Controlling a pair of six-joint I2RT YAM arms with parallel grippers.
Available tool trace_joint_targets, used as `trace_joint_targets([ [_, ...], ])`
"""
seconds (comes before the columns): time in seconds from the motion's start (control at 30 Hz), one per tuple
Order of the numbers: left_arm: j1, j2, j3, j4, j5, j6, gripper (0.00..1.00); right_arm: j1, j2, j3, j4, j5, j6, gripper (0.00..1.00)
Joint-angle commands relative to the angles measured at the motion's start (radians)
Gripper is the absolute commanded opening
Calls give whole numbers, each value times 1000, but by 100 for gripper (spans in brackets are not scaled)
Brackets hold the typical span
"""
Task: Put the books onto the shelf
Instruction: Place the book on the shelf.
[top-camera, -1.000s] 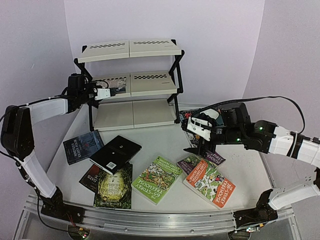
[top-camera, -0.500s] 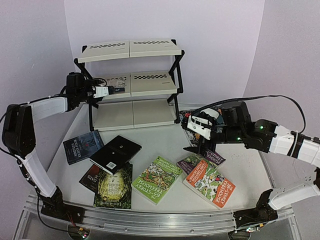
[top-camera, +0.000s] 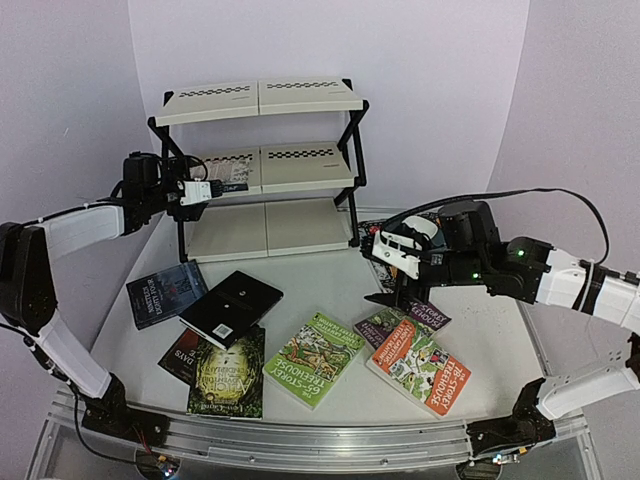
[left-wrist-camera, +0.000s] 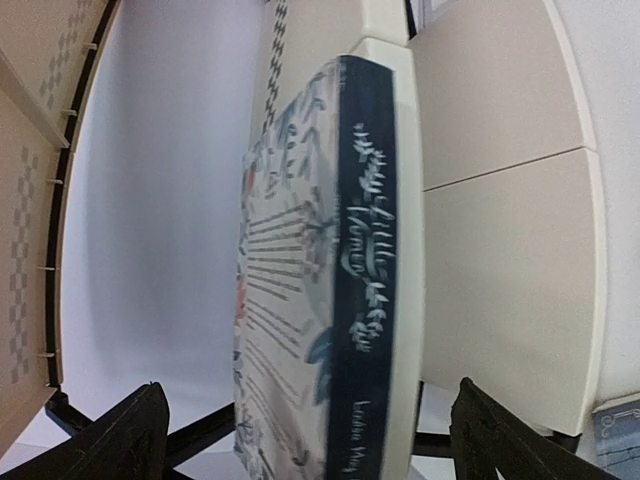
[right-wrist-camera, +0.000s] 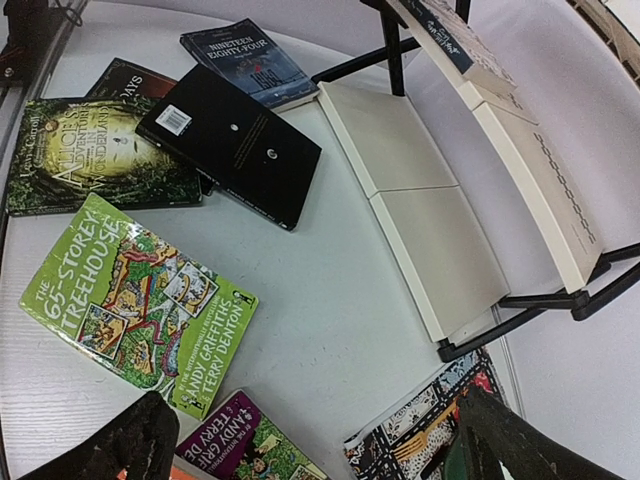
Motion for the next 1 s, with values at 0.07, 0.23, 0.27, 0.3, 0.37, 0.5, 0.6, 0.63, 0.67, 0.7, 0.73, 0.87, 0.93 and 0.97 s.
trace_joint_targets([
  [0.07,-18,-117,-68,-16,0,-47,100,7,18,55,12,-33,14,98],
  [0.23,-26,-121,-72,-16,-42,-66,100,6,17,60,12,-46,21,98],
  [0.27,-31,-129,-75,-16,-46,-78,100,7,14,59,12,-45,23,98],
  [0.3,-38,-143,-81,-16,-48,-96,100,7,12,57,12,-44,24,98],
  [0.37,-55,-174,-97,-16,-46,-152,100,6,9,52,12,-43,24,98],
  [0.5,-117,-231,-119,-15,-50,-300,100,6,10,50,13,-43,28,98],
  [0.6,-141,-242,-87,-17,-51,-504,99,6,12,51,13,-50,31,98],
  [0.63,-143,-241,-73,-17,-45,-561,99,7,11,53,13,-52,31,98],
  [0.67,-143,-242,-61,-18,-30,-609,98,6,11,53,13,-54,31,98],
  [0.7,-144,-241,-50,-19,-12,-647,97,6,10,51,12,-54,33,98],
  [0.73,-144,-239,-41,-19,2,-684,96,6,7,50,12,-54,34,98],
  [0.87,-144,-234,-9,-24,49,-833,79,6,-7,38,12,-49,42,98],
  [0.93,-144,-238,1,-30,44,-954,71,7,-17,26,12,-47,46,98],
  [0.97,-143,-244,-1,-31,44,-1004,70,6,-21,21,12,-46,49,98],
])
